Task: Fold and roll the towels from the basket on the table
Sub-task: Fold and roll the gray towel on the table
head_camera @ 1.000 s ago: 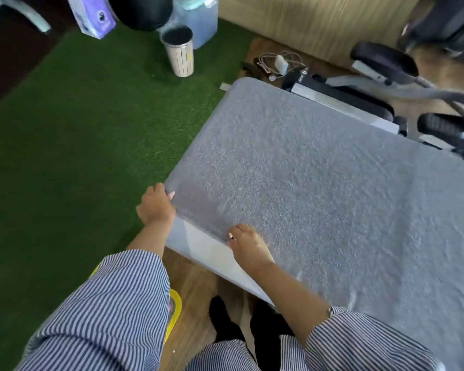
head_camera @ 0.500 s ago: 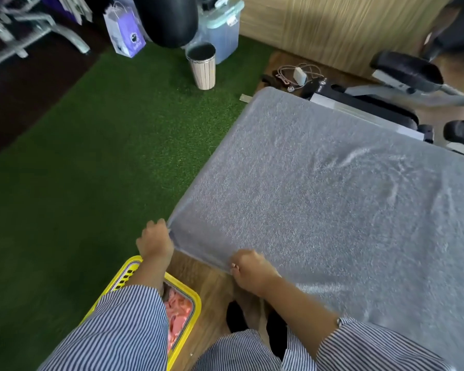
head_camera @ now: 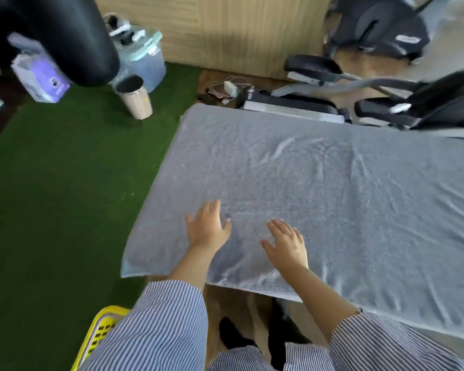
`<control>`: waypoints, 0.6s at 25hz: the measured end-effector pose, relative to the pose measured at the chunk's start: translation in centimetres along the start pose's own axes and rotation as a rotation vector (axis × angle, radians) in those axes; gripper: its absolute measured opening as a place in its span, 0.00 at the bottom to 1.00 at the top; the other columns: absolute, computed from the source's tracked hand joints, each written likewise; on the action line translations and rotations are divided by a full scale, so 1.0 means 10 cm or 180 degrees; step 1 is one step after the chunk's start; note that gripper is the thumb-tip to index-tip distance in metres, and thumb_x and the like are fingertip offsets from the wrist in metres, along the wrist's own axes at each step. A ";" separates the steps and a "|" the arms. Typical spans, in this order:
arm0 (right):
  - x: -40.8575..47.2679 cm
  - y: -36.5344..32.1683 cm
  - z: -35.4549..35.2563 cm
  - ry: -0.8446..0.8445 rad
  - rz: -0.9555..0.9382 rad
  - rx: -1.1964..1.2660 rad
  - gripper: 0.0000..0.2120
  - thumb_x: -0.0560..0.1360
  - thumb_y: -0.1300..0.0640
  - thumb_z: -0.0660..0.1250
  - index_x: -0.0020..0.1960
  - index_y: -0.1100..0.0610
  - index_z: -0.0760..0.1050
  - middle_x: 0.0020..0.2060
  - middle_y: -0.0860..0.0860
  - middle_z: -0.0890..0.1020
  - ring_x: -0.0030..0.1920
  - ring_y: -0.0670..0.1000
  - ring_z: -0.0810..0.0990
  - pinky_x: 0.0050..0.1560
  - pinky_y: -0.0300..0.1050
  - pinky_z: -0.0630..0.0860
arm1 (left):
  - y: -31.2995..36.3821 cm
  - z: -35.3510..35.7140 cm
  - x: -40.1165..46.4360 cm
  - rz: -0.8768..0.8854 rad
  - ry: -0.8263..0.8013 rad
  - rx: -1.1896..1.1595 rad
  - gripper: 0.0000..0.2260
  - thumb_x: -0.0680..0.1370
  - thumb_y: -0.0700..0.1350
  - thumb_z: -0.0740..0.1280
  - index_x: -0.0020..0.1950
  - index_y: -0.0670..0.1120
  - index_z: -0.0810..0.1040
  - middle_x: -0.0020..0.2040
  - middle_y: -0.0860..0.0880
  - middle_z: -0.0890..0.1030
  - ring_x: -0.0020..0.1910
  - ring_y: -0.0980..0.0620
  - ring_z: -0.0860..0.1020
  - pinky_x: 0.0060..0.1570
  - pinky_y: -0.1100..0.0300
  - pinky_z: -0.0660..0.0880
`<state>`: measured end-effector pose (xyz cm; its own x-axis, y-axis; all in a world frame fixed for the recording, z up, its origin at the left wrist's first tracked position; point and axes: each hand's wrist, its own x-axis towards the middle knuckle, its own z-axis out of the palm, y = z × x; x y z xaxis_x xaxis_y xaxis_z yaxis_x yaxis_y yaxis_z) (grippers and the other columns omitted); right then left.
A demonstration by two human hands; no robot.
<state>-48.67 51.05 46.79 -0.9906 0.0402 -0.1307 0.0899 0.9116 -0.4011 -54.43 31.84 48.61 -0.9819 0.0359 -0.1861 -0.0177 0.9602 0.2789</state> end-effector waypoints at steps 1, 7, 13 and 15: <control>-0.03 0.15 -0.08 0.0087 0.0215 0.0042 0.26 0.77 0.48 0.61 0.72 0.54 0.62 0.72 0.49 0.64 0.74 0.49 0.57 0.73 0.49 0.51 | 0.23 0.05 0.02 0.0203 -0.0080 0.0045 0.26 0.79 0.56 0.60 0.74 0.49 0.62 0.72 0.50 0.67 0.70 0.49 0.66 0.67 0.44 0.60; -0.57 1.23 -0.61 0.0594 0.1482 0.0384 0.27 0.76 0.46 0.63 0.72 0.53 0.63 0.73 0.47 0.63 0.74 0.48 0.57 0.73 0.48 0.54 | 1.62 0.39 -0.23 0.1251 -0.0432 0.0168 0.22 0.79 0.54 0.60 0.71 0.50 0.66 0.69 0.51 0.69 0.66 0.49 0.70 0.60 0.51 0.68; -1.58 2.53 -1.25 0.1044 0.2149 0.0410 0.27 0.76 0.46 0.64 0.72 0.53 0.64 0.72 0.48 0.64 0.73 0.49 0.59 0.72 0.48 0.55 | 3.23 0.93 -0.89 0.2076 -0.0720 0.0249 0.20 0.79 0.54 0.60 0.70 0.50 0.66 0.67 0.50 0.70 0.63 0.47 0.72 0.57 0.50 0.72; -1.95 2.98 -1.42 0.1123 0.2383 0.0391 0.27 0.75 0.47 0.65 0.71 0.52 0.65 0.72 0.48 0.64 0.73 0.49 0.60 0.71 0.48 0.56 | 3.76 1.09 -1.18 0.2312 -0.0768 0.0235 0.21 0.79 0.53 0.60 0.70 0.50 0.65 0.67 0.50 0.70 0.63 0.46 0.73 0.56 0.50 0.71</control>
<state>-28.10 83.24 50.26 -0.6369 0.7617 -0.1187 0.7274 0.5428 -0.4198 -41.47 70.50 51.01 -0.6737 0.7160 -0.1830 0.6369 0.6882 0.3475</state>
